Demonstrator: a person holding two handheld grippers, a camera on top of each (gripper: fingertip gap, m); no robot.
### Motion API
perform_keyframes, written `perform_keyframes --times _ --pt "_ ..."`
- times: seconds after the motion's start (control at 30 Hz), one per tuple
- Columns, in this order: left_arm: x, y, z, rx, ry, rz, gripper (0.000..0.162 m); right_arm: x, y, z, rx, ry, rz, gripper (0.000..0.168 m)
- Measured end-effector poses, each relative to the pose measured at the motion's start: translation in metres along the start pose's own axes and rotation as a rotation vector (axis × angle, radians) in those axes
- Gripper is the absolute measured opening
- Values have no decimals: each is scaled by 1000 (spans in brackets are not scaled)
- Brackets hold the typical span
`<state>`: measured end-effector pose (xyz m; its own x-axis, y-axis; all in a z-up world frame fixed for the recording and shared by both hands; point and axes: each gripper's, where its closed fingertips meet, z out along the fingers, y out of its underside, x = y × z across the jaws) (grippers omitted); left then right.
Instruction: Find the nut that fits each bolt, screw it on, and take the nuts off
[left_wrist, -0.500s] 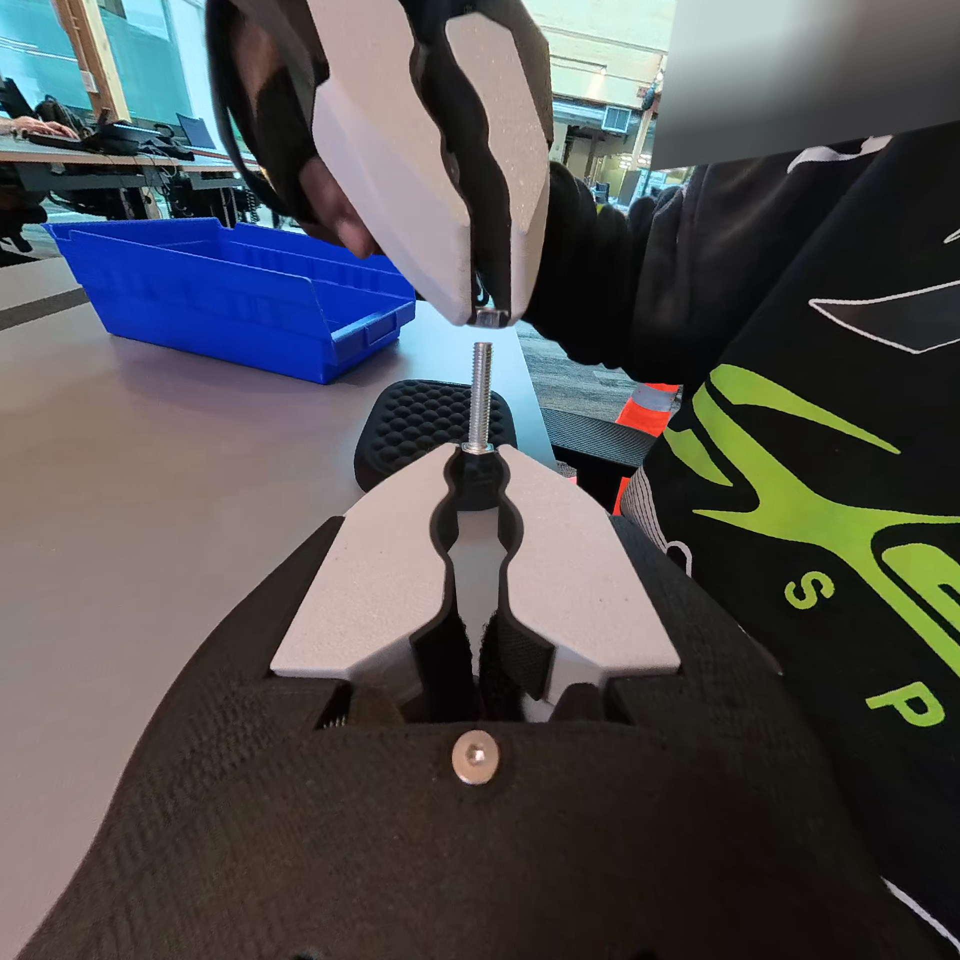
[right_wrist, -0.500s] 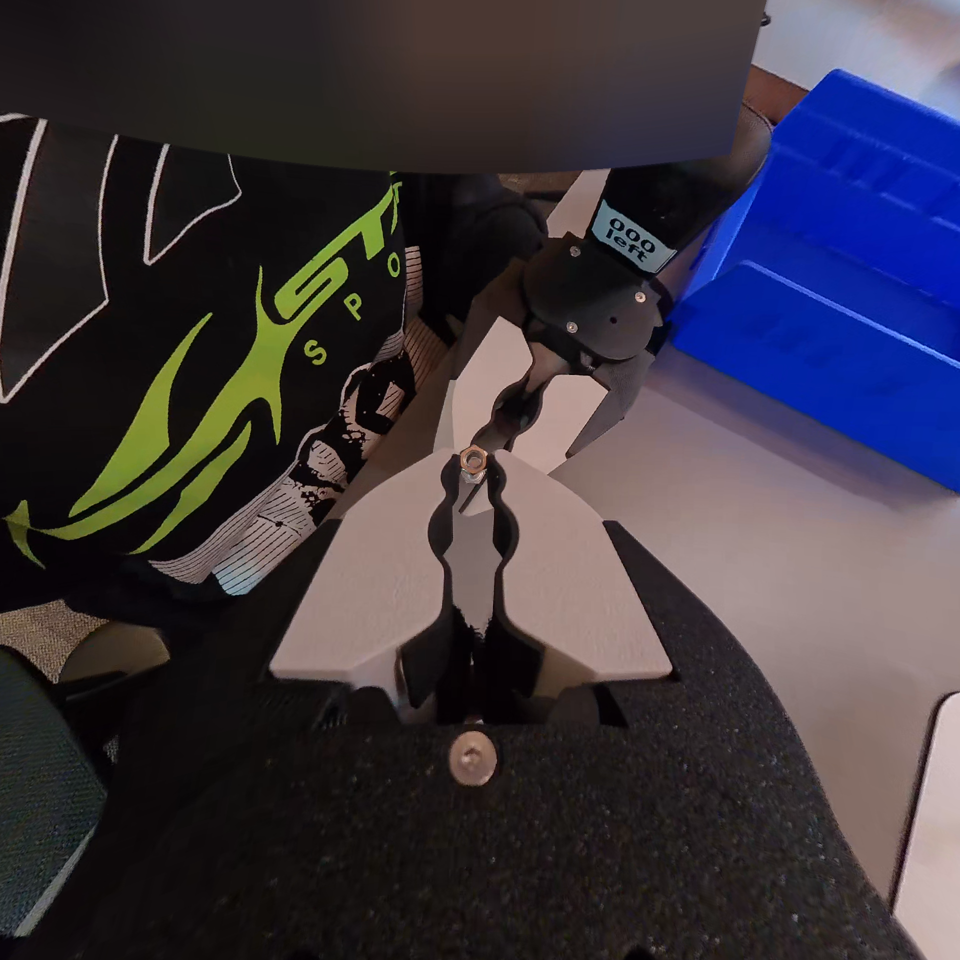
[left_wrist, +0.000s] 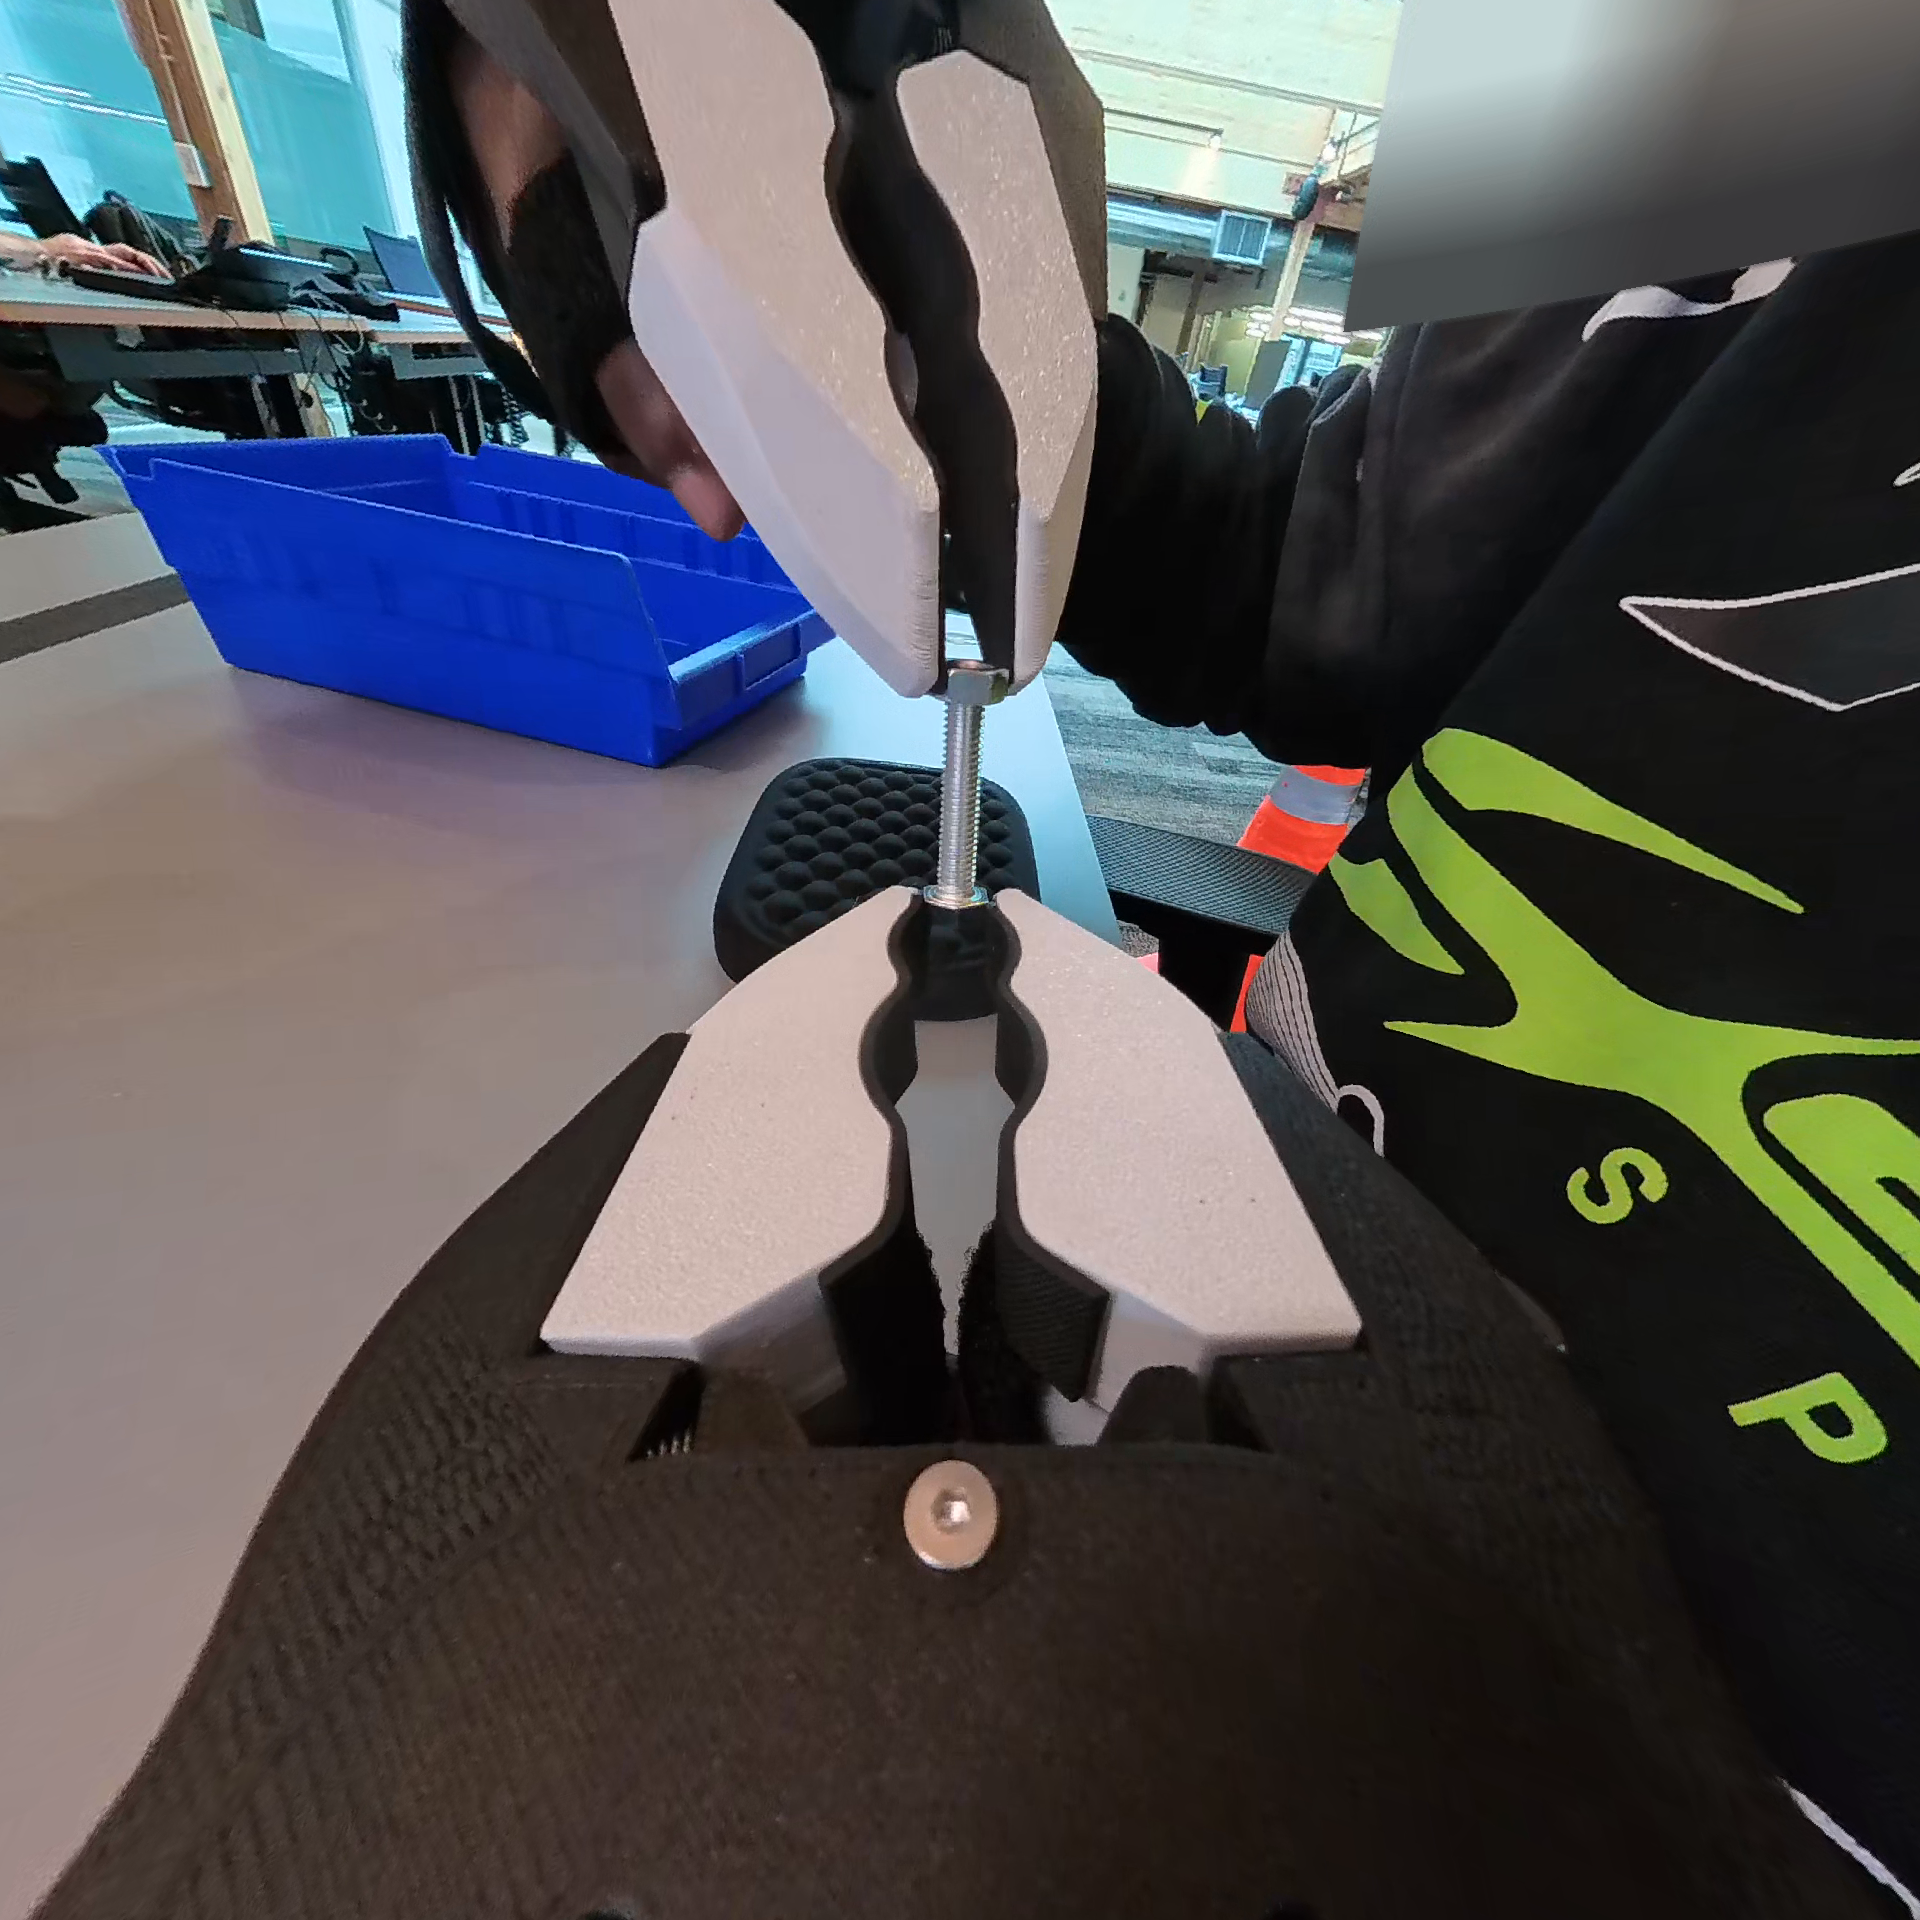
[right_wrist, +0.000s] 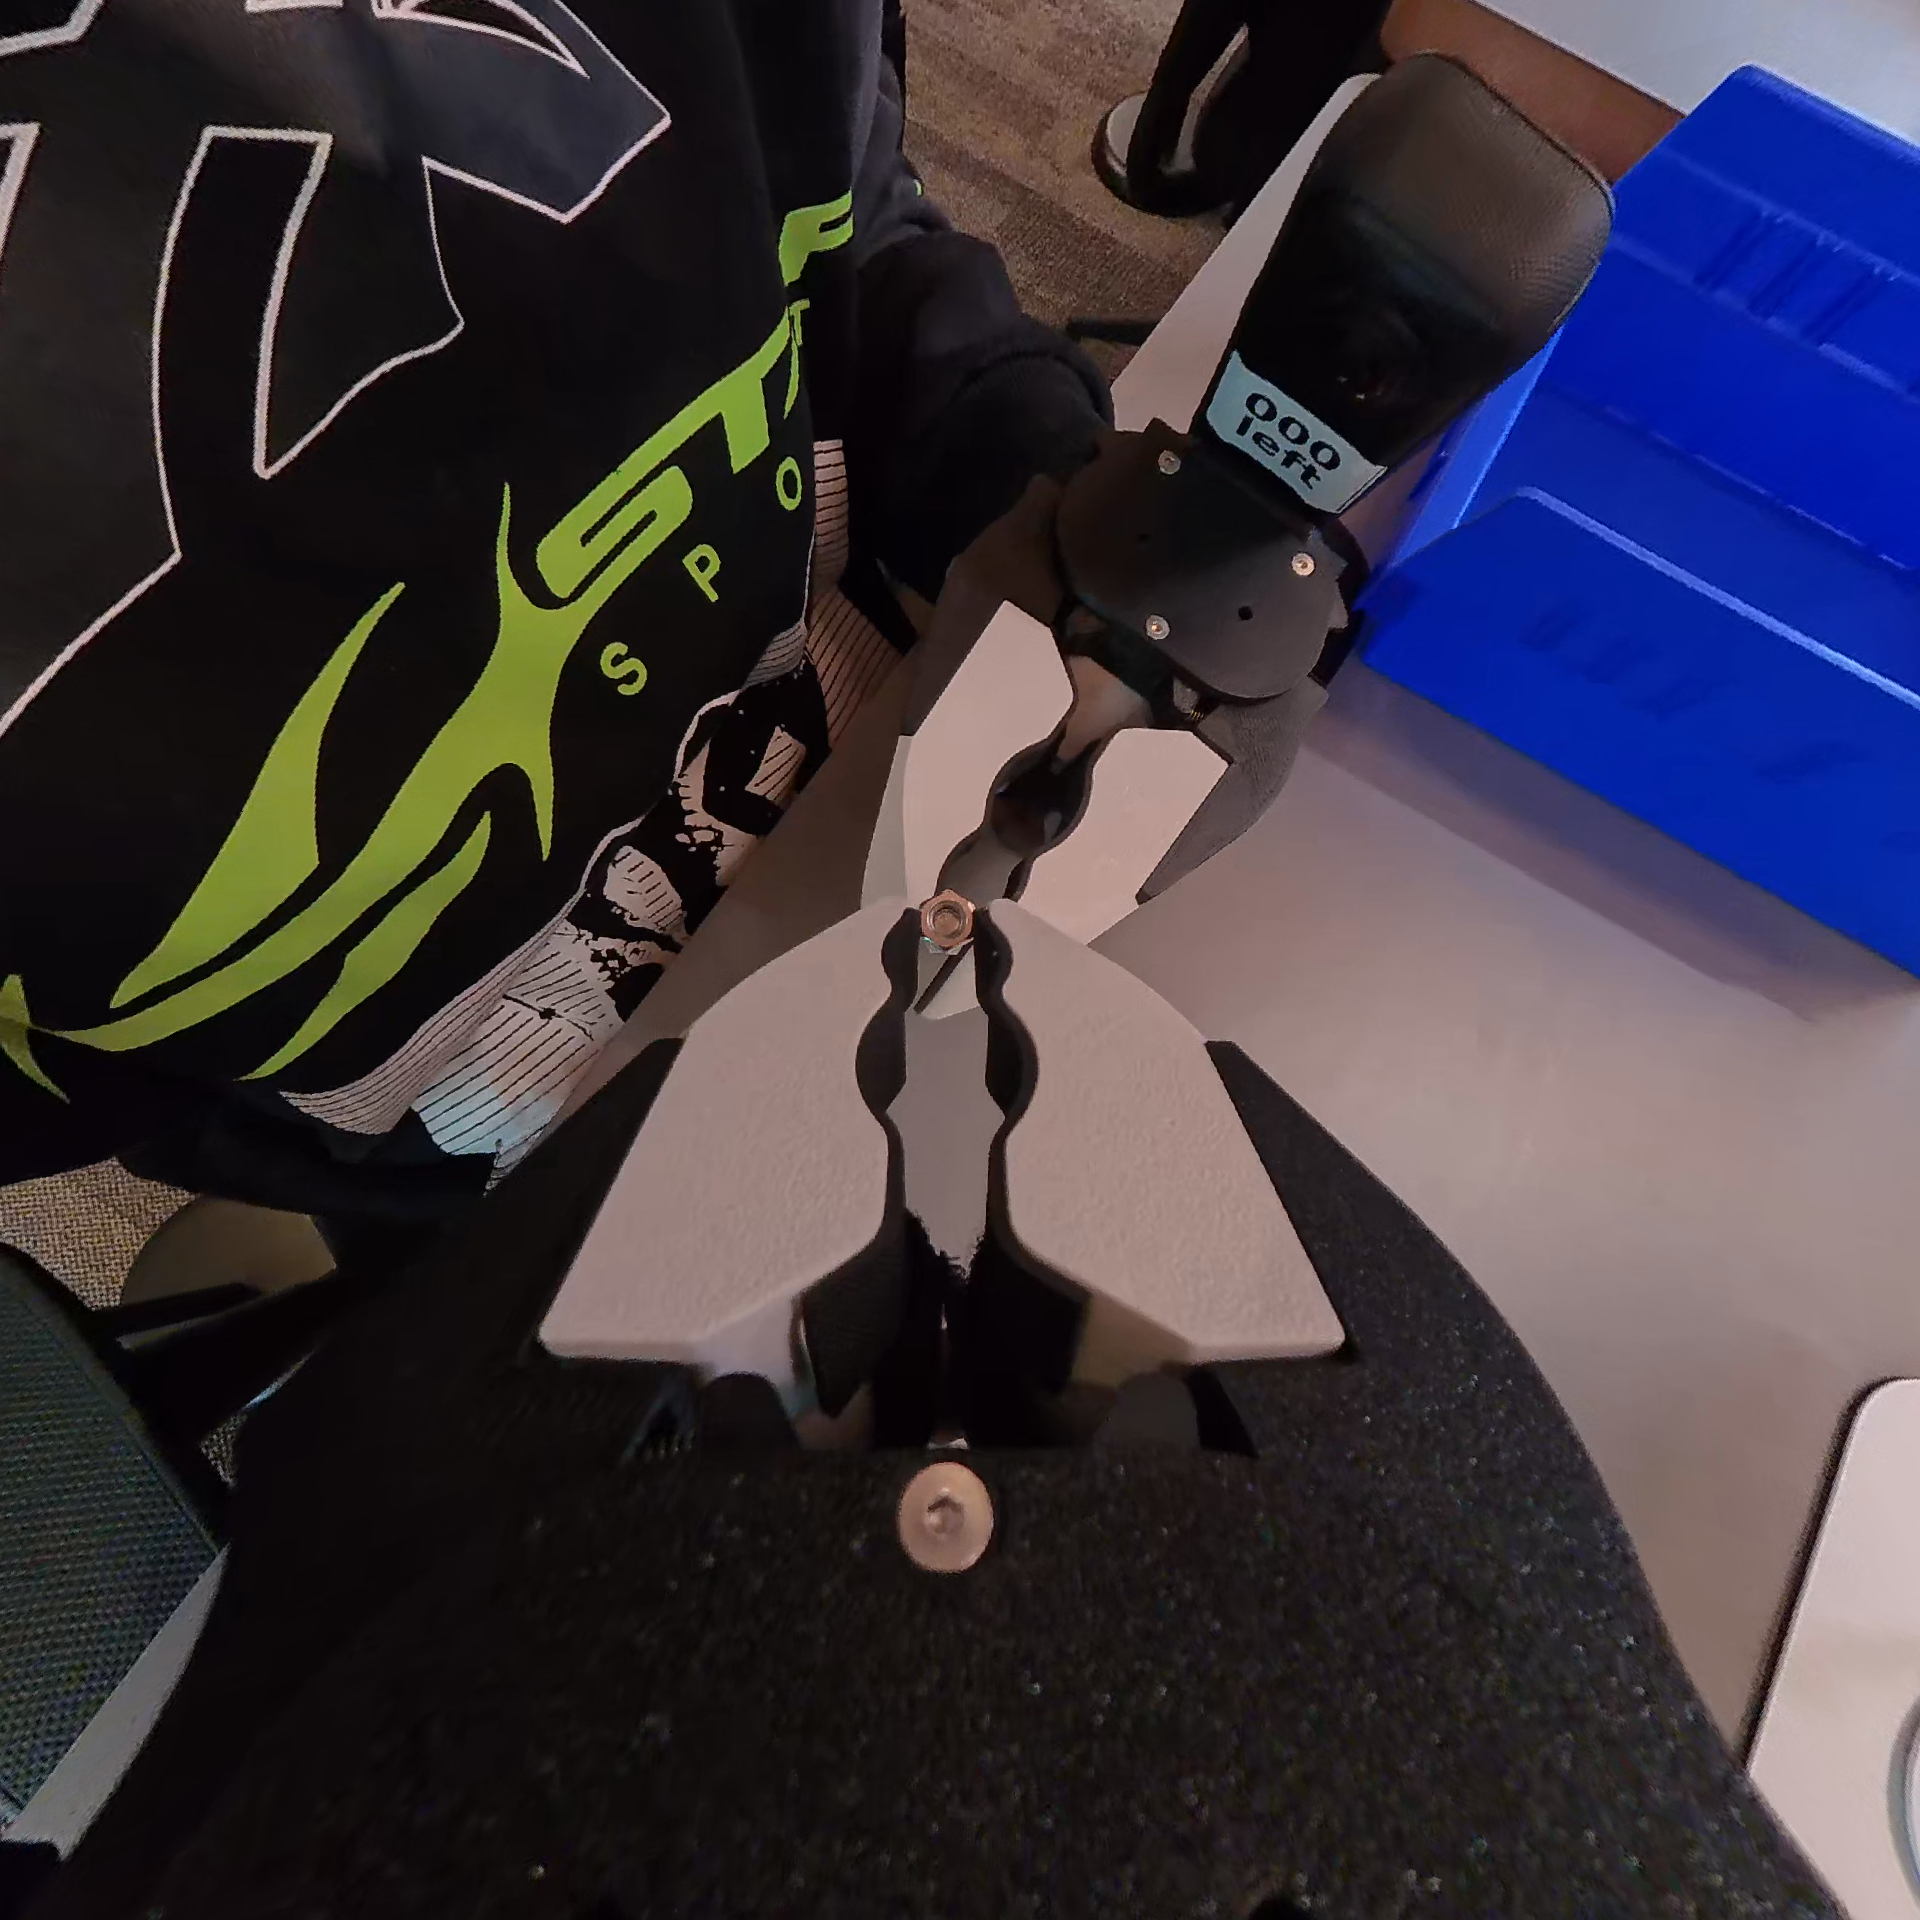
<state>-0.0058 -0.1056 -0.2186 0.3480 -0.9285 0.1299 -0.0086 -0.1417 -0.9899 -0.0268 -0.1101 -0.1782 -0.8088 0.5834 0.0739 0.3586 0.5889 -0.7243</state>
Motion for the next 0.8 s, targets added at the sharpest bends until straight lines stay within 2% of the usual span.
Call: perform_keyframes --times 0.2,0.5,0.8 --pt "-5 -1 -1 10 -44 3 10 4 1 -1 16 38 39 10" --pt "-31 -4 0 23 -283 -3 10 22 11 -9 -44 227 210 10" --pt "-31 -6 1 52 -267 -7 10 22 9 -10 -40 244 228 16"
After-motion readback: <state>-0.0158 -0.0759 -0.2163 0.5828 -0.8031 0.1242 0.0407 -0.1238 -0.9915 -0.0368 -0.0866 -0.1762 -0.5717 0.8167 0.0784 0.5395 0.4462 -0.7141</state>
